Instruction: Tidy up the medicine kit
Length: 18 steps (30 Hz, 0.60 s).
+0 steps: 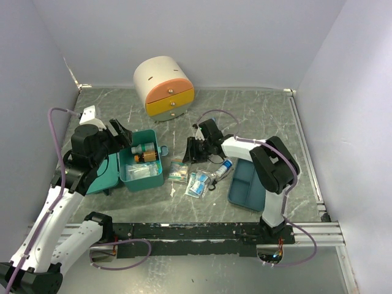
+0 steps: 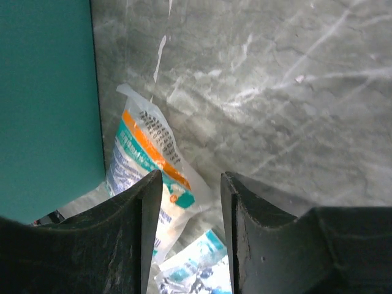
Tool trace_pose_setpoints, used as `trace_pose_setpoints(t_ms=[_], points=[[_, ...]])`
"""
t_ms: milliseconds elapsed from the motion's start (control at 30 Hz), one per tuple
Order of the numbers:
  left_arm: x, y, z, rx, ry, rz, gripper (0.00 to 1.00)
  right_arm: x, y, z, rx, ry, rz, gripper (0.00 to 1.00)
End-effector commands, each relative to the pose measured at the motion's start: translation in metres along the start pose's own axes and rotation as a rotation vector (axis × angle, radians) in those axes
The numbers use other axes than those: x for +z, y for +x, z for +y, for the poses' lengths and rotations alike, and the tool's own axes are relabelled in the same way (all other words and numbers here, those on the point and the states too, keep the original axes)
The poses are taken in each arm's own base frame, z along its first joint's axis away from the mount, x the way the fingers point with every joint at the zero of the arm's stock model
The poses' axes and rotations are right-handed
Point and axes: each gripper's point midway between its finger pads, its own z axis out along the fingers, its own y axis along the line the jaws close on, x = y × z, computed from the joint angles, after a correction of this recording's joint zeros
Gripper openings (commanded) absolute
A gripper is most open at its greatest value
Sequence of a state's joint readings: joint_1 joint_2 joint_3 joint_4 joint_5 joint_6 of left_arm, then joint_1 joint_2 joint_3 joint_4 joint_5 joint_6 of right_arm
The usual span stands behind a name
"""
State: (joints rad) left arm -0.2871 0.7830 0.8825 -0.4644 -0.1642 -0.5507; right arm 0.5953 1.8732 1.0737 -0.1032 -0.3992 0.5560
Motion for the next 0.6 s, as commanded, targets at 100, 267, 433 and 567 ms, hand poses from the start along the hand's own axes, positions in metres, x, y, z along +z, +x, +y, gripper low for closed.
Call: trace_pose_setpoints(t_ms=[100,267,433,567], points=[[-0.002,-0.009,-0.012,0.013,0.060,-0.025,0.90,0.018,-0.011,0.012,-0.069,-0.071,0.011,0.25],[-0.006,-0.013,-0.035,0.030,0.181,-0.030,0.87,0.013,-0.033,0.005,-0.111,0.002,-0.076,0.01],[-0.006,-0.021,-0.052,0.059,0.268,-0.047,0.88,-0.013,-0.058,0.022,-0.207,-0.002,-0.173,0.00],[-0.007,-0.029,-0.071,0.065,0.354,-0.066,0.88,-0.054,-0.087,0.044,-0.330,-0.009,-0.286,0.00]])
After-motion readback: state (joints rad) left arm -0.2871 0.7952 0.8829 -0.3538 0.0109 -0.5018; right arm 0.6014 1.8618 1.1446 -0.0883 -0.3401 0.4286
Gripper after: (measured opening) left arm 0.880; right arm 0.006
